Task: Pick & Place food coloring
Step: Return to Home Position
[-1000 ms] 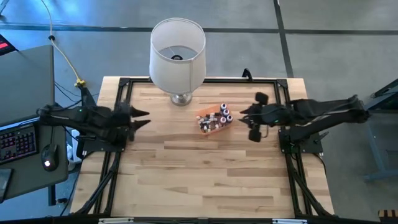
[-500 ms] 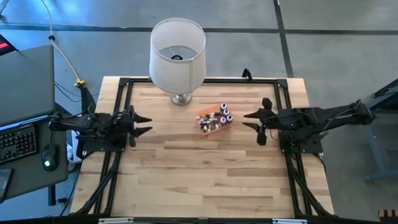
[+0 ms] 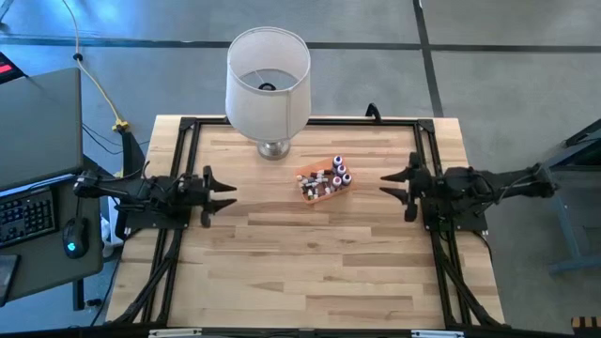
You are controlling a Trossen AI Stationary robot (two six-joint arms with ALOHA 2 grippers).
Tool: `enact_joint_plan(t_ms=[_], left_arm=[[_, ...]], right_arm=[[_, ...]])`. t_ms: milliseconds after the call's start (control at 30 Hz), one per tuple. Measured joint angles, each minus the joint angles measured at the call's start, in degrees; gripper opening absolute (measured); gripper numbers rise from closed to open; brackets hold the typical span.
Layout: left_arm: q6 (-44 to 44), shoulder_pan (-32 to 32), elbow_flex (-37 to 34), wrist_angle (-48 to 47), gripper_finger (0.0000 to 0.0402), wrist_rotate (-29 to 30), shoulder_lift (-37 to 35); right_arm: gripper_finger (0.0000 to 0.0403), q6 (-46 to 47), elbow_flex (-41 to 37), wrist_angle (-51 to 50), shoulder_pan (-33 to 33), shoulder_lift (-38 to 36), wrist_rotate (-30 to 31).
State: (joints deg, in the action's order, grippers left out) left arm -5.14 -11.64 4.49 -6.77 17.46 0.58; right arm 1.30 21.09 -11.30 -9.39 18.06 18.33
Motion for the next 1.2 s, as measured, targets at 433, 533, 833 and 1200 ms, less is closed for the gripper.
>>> enact_joint_plan(t_ms=[433, 533, 833, 1200], left_arm=[[3.52, 0.0, -0.24, 3.37, 0.017, -1.38, -0.08], [3.44, 0.0, -0.62, 4.16, 0.017, -1.42, -0.09], [3.4, 0.0, -3.58, 9.69, 0.017, -1.65, 1.09], [2.92, 0.0, -3.65, 9.66, 0.017, -2.25, 1.57]], right_arm=[[0.0134, -4.7, -11.84, 11.51, 0.0, -9.77, -5.28], [0.0134, -4.2, -14.68, 13.7, 0.0, -11.31, -5.29], [0.0134, -4.21, -20.28, 19.37, 0.0, -14.78, -5.23], [0.0135, -2.86, -20.51, 17.32, 0.0, -15.49, -4.78]])
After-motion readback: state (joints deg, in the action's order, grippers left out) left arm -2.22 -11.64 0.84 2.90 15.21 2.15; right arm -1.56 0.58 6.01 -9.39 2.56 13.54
